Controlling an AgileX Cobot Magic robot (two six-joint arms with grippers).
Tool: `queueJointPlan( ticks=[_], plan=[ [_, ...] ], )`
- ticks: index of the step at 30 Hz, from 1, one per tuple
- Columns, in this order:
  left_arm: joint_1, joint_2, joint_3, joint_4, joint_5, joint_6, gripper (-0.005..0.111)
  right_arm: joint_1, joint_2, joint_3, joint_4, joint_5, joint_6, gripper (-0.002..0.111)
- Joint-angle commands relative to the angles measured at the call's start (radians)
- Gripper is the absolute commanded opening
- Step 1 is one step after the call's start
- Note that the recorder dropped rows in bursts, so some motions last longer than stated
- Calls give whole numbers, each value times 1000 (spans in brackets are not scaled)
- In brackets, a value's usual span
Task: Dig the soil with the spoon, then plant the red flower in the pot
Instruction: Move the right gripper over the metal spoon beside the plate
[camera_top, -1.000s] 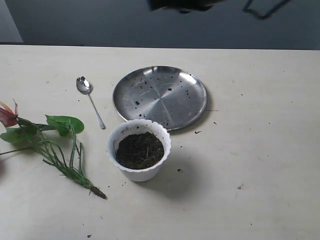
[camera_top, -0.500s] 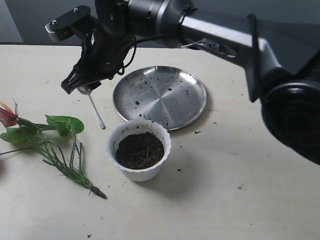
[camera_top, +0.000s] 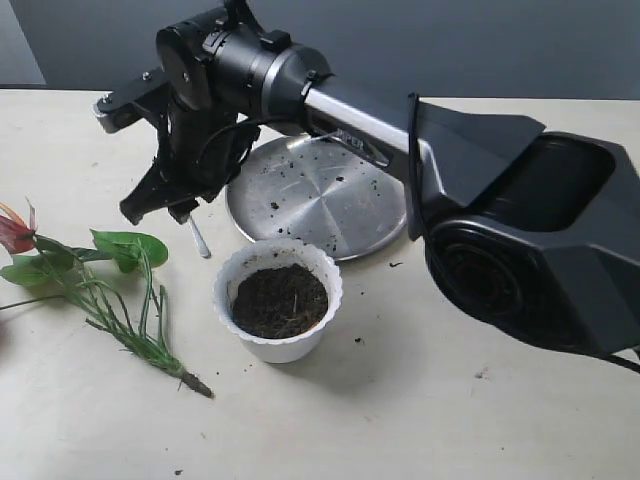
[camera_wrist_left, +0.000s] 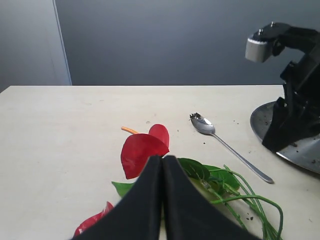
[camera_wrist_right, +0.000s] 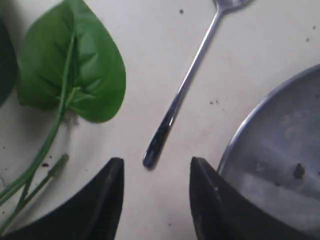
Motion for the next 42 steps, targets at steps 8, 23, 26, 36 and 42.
queueJointPlan(
  ticks=[8,23,26,36,42],
  plan=[
    [-8,-5,5,0,-6,1,1,2,29,-23,59,-130,11,45],
    [-8,-5,5,0,-6,1,1,0,125,-23,-10,-419,121,45],
    [-8,-5,5,0,-6,1,1,0,159,-23,-51,-413,174,45],
    [-8,-5,5,0,-6,1,1,-30,167,-23,-42,-423,280,45],
    [-8,-5,5,0,-6,1,1,-62,167,-23,-6,-361,254,45]
  ],
)
